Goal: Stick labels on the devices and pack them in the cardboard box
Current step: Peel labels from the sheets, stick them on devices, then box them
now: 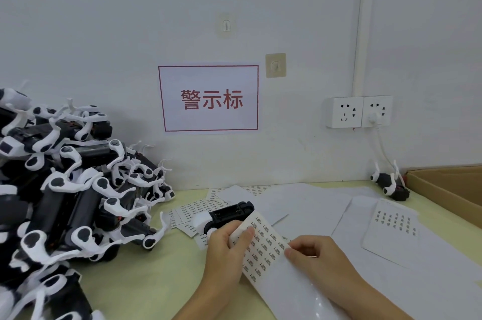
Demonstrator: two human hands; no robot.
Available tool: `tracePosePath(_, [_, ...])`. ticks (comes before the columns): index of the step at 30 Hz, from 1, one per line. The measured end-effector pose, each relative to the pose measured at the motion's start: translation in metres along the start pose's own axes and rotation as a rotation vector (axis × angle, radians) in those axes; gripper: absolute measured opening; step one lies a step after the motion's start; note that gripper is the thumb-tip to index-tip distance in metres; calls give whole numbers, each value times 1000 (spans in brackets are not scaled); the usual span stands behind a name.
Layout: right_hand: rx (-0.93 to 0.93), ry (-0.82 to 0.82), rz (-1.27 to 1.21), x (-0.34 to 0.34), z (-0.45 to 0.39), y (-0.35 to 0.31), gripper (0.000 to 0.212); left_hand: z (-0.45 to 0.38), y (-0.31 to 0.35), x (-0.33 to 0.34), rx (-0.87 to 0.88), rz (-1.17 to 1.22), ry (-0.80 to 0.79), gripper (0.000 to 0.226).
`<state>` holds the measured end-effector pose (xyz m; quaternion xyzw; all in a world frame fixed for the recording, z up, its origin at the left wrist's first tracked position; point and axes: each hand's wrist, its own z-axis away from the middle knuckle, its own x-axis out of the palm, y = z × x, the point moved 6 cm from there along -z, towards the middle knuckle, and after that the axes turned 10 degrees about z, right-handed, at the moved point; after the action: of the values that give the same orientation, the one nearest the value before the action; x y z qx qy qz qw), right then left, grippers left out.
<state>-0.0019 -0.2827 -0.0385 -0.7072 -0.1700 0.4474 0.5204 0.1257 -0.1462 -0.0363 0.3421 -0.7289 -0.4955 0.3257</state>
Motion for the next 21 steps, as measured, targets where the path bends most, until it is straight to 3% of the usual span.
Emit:
tracePosePath(3, [8,5,-28,-1,0,1,21,0,2,1,112,-94,46,8])
tracePosePath(9, [42,91,-63,-8,-2,6,17,8,13,6,443,-385,94,41])
tracePosePath(12, [62,147,-84,-12,-3,8,13,13,17,11,605,-582,97,23])
tracePosePath(18, [51,166,-91,-11,-3,9,11,25,15,37,777,-706,-191,13])
tracePosePath(21, [20,109,-88,-4,-2,6,13,24,16,39,769,-695,-226,9])
